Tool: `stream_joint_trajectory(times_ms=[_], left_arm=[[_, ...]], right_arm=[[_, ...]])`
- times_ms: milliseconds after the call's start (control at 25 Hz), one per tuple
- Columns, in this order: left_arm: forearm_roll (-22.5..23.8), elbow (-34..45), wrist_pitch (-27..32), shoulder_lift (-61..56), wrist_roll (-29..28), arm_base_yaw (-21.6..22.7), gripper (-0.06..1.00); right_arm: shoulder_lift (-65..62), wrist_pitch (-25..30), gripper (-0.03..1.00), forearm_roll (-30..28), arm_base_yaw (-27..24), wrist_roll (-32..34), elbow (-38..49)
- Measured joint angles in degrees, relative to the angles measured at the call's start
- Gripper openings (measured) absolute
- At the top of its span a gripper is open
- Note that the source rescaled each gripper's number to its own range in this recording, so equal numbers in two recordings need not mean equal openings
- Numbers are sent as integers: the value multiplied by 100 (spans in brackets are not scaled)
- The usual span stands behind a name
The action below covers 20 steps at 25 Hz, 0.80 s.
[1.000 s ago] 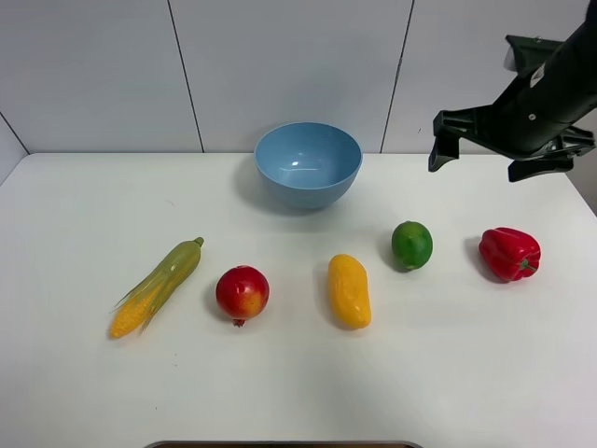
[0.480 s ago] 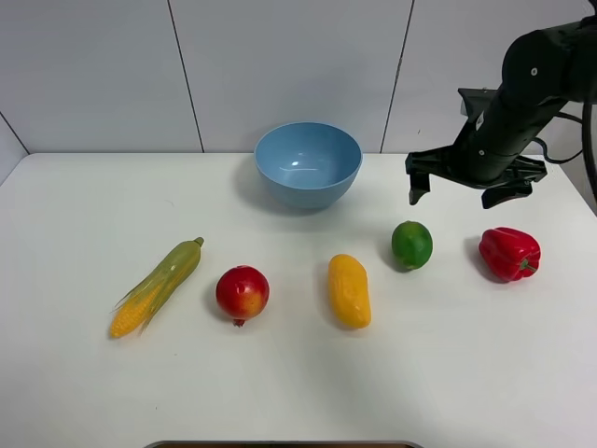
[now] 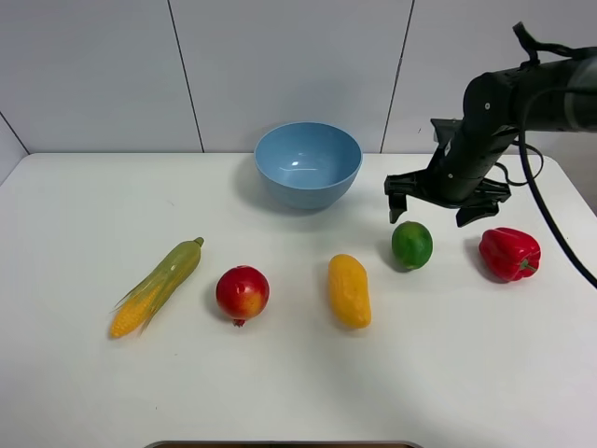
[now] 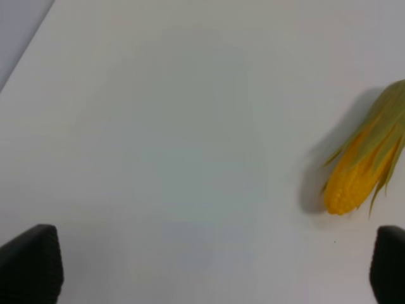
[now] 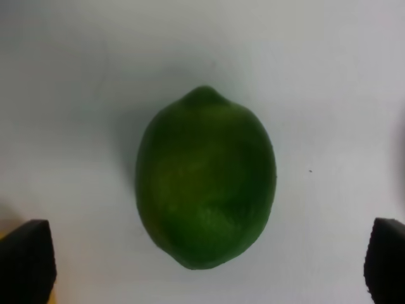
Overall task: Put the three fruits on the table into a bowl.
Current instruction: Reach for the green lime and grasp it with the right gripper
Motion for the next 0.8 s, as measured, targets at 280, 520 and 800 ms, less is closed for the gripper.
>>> stream_joint_trajectory(times_ms=[280, 520, 800], left_arm=[[0, 0, 0, 0, 0, 0, 100], [0, 0, 0, 0, 0, 0, 100], [0, 0, 0, 0, 0, 0, 100]], right_arm=[[330, -89, 100, 5, 11, -12, 0], [592, -266, 100, -34, 11, -12, 0], [914, -506, 100, -56, 11, -12, 0]])
